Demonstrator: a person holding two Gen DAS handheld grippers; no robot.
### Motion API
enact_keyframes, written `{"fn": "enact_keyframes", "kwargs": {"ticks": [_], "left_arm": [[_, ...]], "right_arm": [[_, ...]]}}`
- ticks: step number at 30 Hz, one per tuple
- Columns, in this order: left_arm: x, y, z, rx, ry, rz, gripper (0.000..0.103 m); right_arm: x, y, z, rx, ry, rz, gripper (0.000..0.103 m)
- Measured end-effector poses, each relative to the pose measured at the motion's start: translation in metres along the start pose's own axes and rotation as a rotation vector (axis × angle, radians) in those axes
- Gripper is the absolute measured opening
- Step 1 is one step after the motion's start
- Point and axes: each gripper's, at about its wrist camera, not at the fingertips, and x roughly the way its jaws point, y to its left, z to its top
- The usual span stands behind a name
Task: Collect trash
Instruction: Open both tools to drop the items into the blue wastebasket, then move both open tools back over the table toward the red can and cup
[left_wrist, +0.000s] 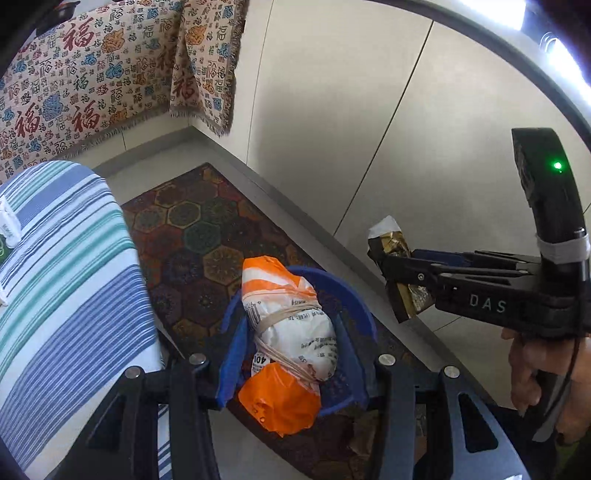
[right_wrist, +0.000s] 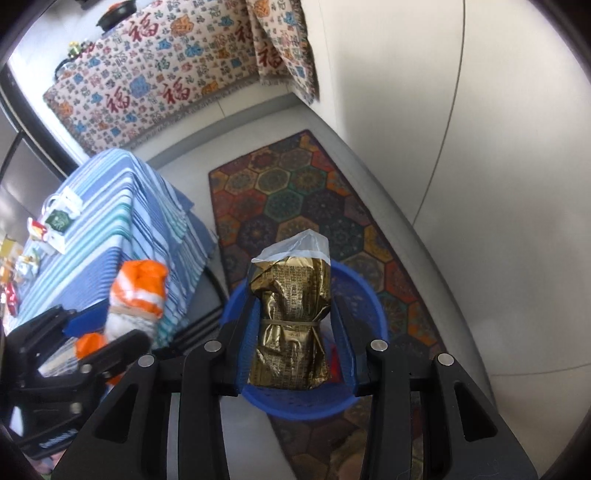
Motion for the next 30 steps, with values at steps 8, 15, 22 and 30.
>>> {"fn": "enact_keyframes", "kwargs": {"ticks": [8, 15, 22, 30], "left_arm": [[0.024, -0.01, 0.007, 0.016, 0.018, 0.009, 0.048], [0.04, -0.015, 0.012, 0.046, 0.023, 0.003, 0.051], [0.054, -0.015, 0.013, 0.05, 0.035, 0.027, 0.066], [0.004, -0.007, 0.001, 0.055, -0.052, 0.063, 0.066]], "right_arm": [[0.001, -0.007, -0.003, 0.009, 0.01, -0.012, 0.04], [0.001, -0.015, -0.002, 0.044, 0.003, -0.012, 0.041], [-0.001, -0.018, 0.0, 0.079, -0.016, 0.002, 0.05], [-0.019, -0.009, 0.005, 0.059, -0.104, -0.009, 0.058]]}}
